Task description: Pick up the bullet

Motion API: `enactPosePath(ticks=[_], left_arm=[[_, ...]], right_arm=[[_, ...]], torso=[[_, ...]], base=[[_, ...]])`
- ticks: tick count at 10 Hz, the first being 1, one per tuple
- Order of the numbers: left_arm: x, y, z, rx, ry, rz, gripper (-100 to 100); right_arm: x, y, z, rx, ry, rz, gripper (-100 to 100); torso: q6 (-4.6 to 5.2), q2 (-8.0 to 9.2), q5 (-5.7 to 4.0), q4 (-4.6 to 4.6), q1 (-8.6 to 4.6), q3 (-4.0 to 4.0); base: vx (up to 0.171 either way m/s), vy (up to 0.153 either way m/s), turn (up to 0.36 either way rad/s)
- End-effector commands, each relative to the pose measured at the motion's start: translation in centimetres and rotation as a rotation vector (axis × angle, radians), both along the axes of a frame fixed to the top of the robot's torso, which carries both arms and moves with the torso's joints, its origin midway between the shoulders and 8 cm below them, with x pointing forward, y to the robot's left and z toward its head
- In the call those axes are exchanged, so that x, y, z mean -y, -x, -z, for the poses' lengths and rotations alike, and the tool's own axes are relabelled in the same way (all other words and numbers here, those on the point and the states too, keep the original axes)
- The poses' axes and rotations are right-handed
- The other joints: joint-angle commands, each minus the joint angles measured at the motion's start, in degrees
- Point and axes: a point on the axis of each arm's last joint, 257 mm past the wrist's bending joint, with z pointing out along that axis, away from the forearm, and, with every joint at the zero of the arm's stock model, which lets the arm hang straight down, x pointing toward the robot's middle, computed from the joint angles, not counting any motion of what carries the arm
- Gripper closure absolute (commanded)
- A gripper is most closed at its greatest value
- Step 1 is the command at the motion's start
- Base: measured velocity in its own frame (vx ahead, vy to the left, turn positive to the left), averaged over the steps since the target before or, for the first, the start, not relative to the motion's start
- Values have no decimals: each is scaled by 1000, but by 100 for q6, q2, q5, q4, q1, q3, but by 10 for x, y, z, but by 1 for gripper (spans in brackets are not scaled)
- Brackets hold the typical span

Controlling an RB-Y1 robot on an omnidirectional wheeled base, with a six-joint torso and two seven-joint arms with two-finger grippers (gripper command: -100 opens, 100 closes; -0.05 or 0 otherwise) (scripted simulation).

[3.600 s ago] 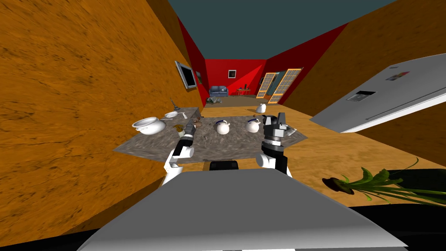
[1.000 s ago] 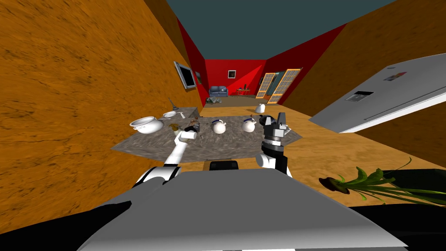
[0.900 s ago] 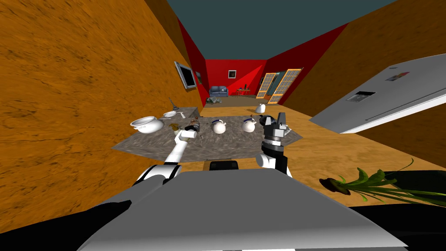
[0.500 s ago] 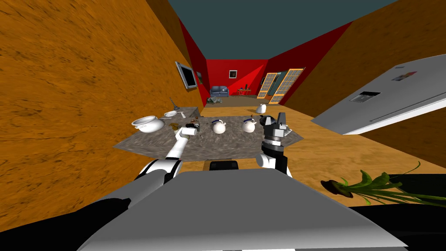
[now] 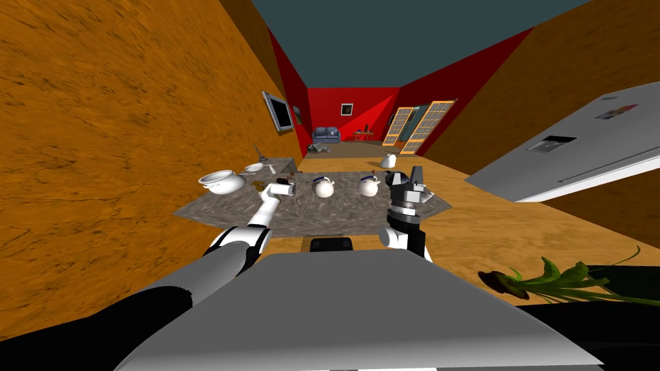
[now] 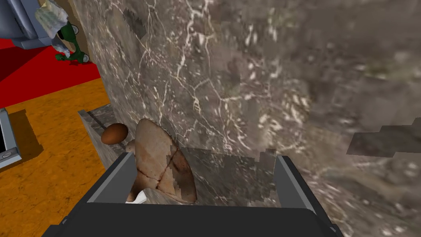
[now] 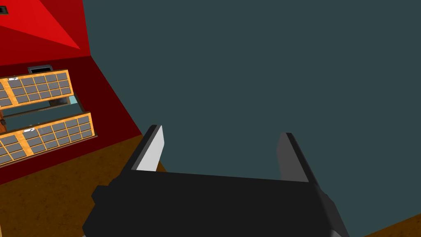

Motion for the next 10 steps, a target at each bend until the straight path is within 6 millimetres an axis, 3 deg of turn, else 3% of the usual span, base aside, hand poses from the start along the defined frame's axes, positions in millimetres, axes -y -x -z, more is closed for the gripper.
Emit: enactPosePath(ticks=[1,5,10], left_arm=[[1,-1,0,-47,17,-21,-100],[2,6,7,-146,33,-54,-100],[18,18,12,-307,82,-110,-100]], right_arm=[[0,0,0,0,0,0,0],[0,0,0,0,0,0,0],[0,0,0,0,0,0,0]], torso=[[0,0,0,0,0,0],[0,1,0,0,-1,1],[0,2,0,0,0,1]], base=[[-5,-28,98],[-4,-22,39],[-8,-19,75]])
